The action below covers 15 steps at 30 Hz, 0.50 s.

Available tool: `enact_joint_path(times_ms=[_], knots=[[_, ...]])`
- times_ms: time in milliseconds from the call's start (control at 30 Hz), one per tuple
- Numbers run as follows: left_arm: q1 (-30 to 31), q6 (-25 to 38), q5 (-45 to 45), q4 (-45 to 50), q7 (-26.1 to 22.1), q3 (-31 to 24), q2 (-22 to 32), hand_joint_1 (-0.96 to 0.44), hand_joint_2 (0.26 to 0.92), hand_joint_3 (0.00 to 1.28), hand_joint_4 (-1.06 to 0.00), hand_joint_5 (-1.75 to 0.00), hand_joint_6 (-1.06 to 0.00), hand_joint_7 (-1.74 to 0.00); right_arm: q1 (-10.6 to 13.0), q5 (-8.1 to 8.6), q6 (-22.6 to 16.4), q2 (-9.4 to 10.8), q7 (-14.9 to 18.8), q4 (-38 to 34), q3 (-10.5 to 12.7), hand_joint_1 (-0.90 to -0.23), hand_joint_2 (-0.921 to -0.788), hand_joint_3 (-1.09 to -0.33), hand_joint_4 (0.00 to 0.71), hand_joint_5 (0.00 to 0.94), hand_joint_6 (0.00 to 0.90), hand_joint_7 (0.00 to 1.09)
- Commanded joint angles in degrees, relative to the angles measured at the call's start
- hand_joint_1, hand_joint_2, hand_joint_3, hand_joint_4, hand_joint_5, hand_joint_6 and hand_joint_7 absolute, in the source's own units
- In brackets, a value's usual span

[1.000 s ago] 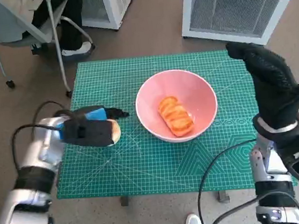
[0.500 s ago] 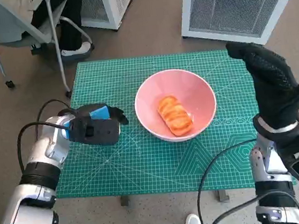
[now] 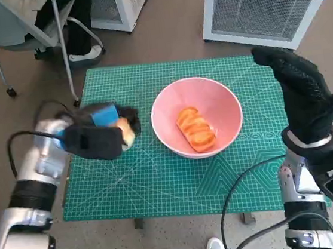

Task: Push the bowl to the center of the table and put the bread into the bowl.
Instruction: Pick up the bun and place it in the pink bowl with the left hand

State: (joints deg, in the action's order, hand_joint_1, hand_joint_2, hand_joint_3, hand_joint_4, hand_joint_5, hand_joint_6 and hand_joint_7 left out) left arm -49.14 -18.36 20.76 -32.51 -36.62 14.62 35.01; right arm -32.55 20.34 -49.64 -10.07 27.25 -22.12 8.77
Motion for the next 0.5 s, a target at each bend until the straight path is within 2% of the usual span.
enact_joint_path(times_ms=[33, 133, 267, 400, 500], knots=[[-1.1, 0.5, -3.3, 8.0, 1.9, -3.5, -0.9, 0.0, 0.921, 0.08, -0.67, -1.09, -0.62, -1.26, 0.7, 0.61, 0.7, 0.1, 0.6, -0.4, 0.0, -0.594, -0.921, -0.762, 0.261, 0.0, -0.001, 0.58], [-1.3, 1.4, -3.8, 11.8, 4.0, -4.7, -2.4, 0.0, 0.92, 0.08, -0.67, -1.08, -0.62, -1.26, 0.4, 0.57, 0.7, 0.1, 0.7, -0.7, 0.0, -0.594, -0.921, -0.761, 0.261, 0.0, -0.001, 0.58], [-1.8, -0.8, -1.5, 15.5, 11.8, -4.3, -7.4, 0.0, 0.921, 0.08, -0.66, -1.1, -0.63, -1.25, 0.2, 0.15, 0.5, 0.3, 0.5, -1.1, 0.0, -0.593, -0.921, -0.761, 0.262, 0.0, -0.001, 0.58], [-2.6, -5.4, 1.6, 11.9, 18.5, -2.2, -10.8, 0.0, 0.92, 0.07, -0.65, -1.08, -0.67, -1.23, -0.2, -0.13, 0.4, 0.4, 0.3, -1.6, 0.0, -0.587, -0.921, -0.762, 0.262, 0.0, -0.001, 0.58], [-4.1, -8.3, 3.4, 7.3, 21.4, -0.4, -12.9, 0.0, 0.92, 0.07, -0.64, -1.11, -0.67, -1.22, -0.4, -0.38, 0.4, 0.4, 0.1, -1.8, 0.1, -0.583, -0.921, -0.761, 0.262, 0.001, -0.001, 0.58]])
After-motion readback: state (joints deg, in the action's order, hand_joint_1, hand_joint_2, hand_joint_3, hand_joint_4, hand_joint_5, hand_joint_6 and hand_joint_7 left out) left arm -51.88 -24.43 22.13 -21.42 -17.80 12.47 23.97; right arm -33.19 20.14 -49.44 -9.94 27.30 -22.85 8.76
